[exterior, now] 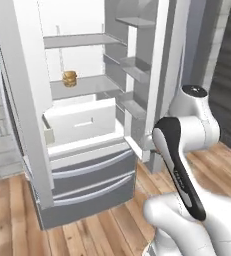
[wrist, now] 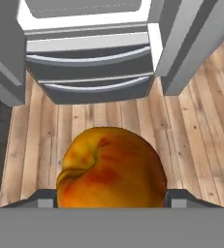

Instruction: Pick up the orange and peach from the fridge and place one fruit on each plate on the dining counter.

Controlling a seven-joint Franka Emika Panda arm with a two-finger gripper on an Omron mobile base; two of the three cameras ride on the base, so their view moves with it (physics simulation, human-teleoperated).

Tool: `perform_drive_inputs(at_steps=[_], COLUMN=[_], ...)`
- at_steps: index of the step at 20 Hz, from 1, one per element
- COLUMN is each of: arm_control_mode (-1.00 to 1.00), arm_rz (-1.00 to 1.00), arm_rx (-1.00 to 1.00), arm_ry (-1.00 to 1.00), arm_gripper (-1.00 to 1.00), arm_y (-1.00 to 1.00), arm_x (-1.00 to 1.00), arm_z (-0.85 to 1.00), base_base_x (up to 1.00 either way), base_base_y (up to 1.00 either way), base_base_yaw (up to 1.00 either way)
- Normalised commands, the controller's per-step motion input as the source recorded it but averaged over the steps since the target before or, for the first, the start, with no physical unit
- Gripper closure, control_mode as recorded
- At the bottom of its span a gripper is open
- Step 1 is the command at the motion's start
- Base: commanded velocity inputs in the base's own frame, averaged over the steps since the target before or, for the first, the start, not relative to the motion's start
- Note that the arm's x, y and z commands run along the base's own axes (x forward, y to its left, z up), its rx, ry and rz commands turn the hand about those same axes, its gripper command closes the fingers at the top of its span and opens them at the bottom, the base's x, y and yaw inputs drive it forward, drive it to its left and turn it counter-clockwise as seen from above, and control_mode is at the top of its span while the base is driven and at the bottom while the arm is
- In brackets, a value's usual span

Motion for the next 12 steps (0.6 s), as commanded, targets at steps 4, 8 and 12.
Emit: perform_drive_inputs(at_steps=[4, 8, 12], arm_control_mode=[1.0, 1.0, 1.0], arm_rz=[0.0, 0.0, 0.0], arm_rx=[0.0, 0.0, 0.0], arm_ry=[0.0, 0.0, 0.0], arm_gripper=[1.0, 1.0, 1.0], arm_y=[0.0, 0.0, 0.0], arm_x=[0.0, 0.0, 0.0], arm_z=[0.0, 0.0, 0.0], base_base_x=[-0.65, -0.32, -0.06], base_base_y=[-0.01, 0.0, 0.0], base_base_yaw=[-0.71, -0.81, -0.86])
